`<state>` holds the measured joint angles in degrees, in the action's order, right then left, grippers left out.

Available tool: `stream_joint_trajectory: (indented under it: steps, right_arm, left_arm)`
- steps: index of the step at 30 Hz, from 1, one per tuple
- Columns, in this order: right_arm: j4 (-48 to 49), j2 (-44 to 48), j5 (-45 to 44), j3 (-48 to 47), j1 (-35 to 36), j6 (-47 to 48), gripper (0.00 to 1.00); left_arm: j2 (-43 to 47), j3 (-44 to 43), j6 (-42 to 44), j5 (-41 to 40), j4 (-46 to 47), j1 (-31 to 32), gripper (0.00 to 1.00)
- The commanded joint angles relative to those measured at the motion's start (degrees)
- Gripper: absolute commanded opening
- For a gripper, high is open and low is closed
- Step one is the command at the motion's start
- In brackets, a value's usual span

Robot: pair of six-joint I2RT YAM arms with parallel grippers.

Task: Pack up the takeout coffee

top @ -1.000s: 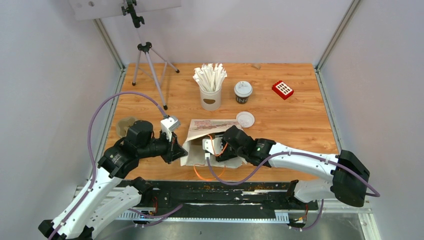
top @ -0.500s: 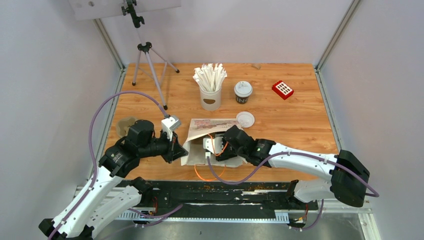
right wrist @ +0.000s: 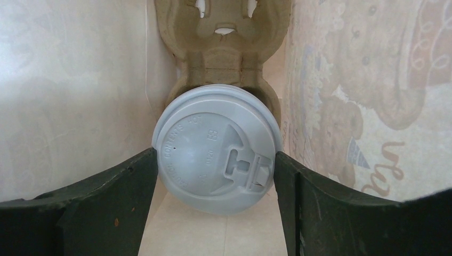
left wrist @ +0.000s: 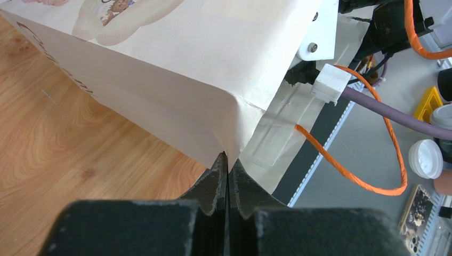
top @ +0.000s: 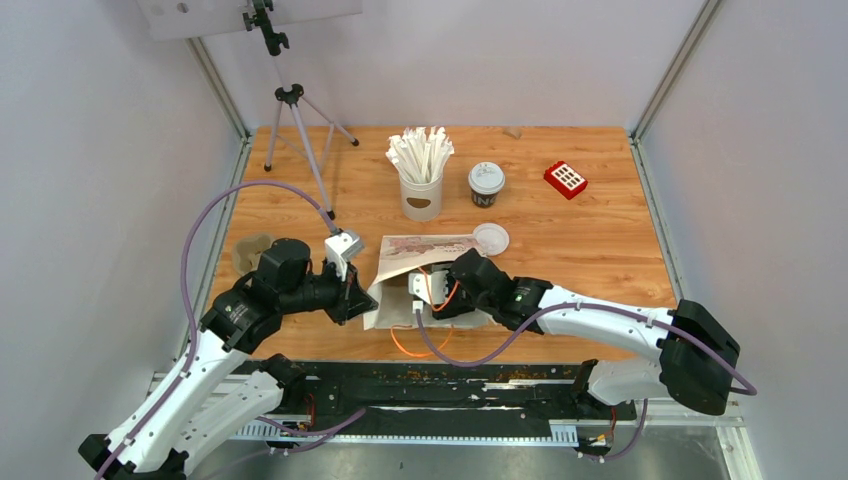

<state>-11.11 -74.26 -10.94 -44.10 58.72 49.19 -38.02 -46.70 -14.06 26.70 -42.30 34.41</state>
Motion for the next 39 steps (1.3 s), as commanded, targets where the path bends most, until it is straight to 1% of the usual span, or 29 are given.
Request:
stream_joint_trajectory:
  steps: [1,13,18,22,31,39]
  right_arm:
    - [-3.11,-0.93,-0.77,2.00,-1.85,-1.20,0.78]
    - [-1.15,-2.00,-1.24,2.05,-1.94,-1.02,0.79]
    - [-4.29,-0.44,-0.53,-0.43,-1.89,-1.53,0.79]
    - [-7.59,1.19,1.23,-2.33,-1.77,-2.13,0.81]
    - [-10.19,2.89,3.03,-4.68,-1.56,-2.58,0.81]
    - [-12.99,4.81,2.43,-5.82,-1.06,-3.15,0.81]
  left_arm:
    - [0.10,-0.85,-0.43,0.62,-0.12,-0.15,0.04]
    - [-1.11,-1.77,-1.69,1.51,0.93,-0.18,0.06]
    - [-1.44,-1.86,-2.40,0.39,1.03,-0.15,0.06]
    - [-2.25,-2.36,-2.63,-0.37,0.99,-0.18,0.06]
    - [-4.90,-5.08,-2.11,-2.43,-1.51,-0.21,0.06]
    - [-4.58,-5.89,-3.07,-3.33,-1.67,-0.14,0.06]
